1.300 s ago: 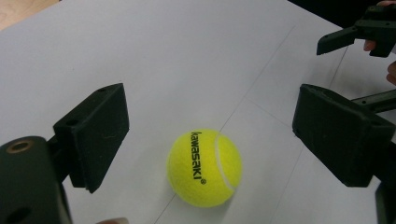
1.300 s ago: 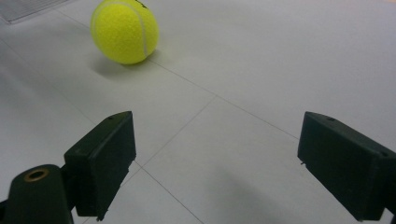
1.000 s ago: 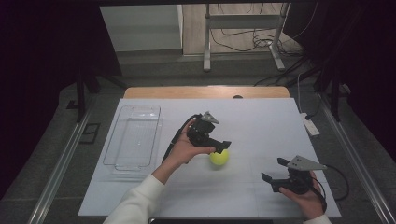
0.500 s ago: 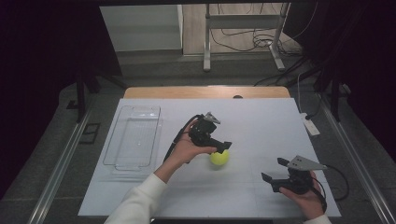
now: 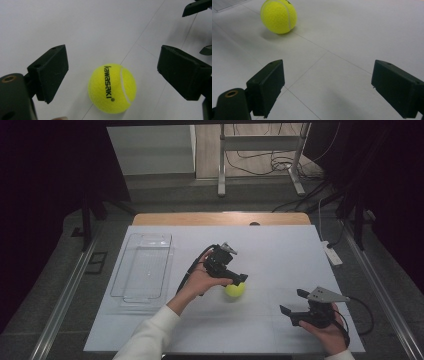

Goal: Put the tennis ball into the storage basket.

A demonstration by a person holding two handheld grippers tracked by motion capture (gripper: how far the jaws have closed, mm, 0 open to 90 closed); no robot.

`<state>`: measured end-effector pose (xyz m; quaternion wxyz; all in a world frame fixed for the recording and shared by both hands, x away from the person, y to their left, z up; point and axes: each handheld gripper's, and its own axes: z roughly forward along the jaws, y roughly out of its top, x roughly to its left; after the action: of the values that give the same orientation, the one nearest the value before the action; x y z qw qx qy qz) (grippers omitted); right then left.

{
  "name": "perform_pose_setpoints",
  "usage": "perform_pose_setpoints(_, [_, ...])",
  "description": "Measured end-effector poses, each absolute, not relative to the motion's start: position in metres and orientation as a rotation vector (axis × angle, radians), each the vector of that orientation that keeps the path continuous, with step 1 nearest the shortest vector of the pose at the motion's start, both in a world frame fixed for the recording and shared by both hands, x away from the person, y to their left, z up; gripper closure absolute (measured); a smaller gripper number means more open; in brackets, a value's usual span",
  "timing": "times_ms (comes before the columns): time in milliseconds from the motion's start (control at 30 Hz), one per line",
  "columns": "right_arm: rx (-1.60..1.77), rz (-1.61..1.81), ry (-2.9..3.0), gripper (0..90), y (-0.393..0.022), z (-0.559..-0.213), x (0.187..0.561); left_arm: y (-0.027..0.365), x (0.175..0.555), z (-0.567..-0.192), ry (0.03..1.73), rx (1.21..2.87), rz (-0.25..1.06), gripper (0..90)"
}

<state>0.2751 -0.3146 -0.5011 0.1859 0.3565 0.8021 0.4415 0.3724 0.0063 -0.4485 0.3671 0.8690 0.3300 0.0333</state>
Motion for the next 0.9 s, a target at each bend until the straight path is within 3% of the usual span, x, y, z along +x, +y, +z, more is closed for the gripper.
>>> perform_pose_setpoints(900, [1.004, 1.239, 2.264, 11.9, -0.314, -0.502, 0.275, -0.003, 0.376, -0.475, 0.859, 2.324, 0.013, 8.4])
